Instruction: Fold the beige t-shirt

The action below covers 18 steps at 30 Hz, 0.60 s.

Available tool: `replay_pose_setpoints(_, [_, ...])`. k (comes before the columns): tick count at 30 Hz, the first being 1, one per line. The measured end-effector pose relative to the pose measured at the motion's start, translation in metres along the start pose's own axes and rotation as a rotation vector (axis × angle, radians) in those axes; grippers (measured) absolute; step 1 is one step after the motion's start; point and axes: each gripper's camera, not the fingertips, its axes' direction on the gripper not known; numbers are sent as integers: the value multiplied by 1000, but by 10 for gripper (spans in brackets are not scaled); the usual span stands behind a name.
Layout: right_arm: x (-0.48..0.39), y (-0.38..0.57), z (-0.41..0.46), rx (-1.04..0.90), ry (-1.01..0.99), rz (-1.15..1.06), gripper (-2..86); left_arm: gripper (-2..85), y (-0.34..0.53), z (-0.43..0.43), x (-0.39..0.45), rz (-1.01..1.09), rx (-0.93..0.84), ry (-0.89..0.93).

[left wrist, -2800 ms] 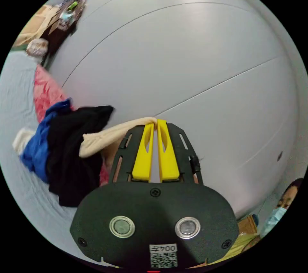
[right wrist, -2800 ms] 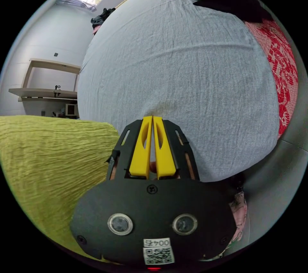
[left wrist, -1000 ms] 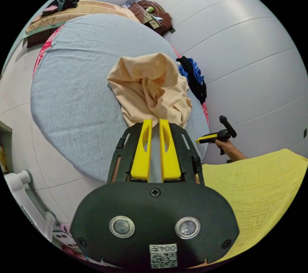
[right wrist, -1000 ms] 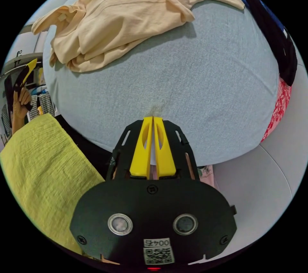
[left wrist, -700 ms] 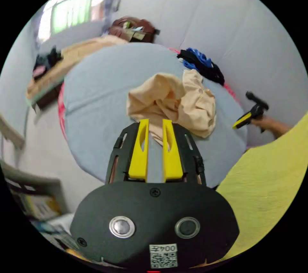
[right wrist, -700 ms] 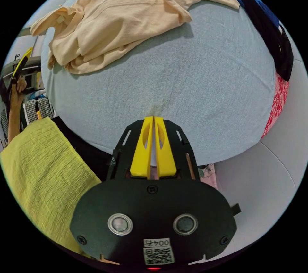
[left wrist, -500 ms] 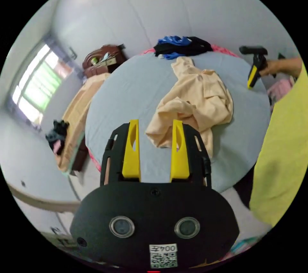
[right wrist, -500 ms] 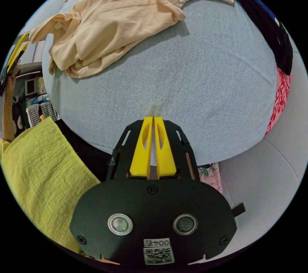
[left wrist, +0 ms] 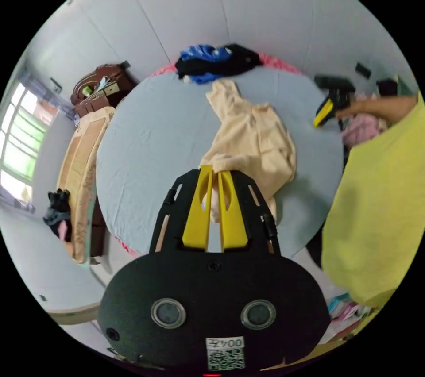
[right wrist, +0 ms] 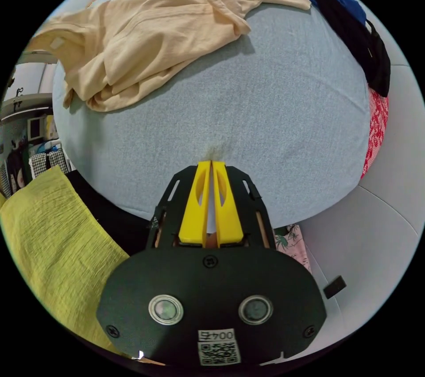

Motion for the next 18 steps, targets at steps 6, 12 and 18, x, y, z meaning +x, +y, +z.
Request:
replay_pose_setpoints(6, [0,31,-2,120,-14,-1,7,9,-46,-152,-61,-195,352,156])
replay_pose_setpoints(12, [0,75,-40,505,-208,-19,64,12,-70,-250,-78,-182,565,197])
replay_pose_setpoints(18, [-32,84,-143,867,-343,-178,135,14,-96,-266,-94,-100,563,237])
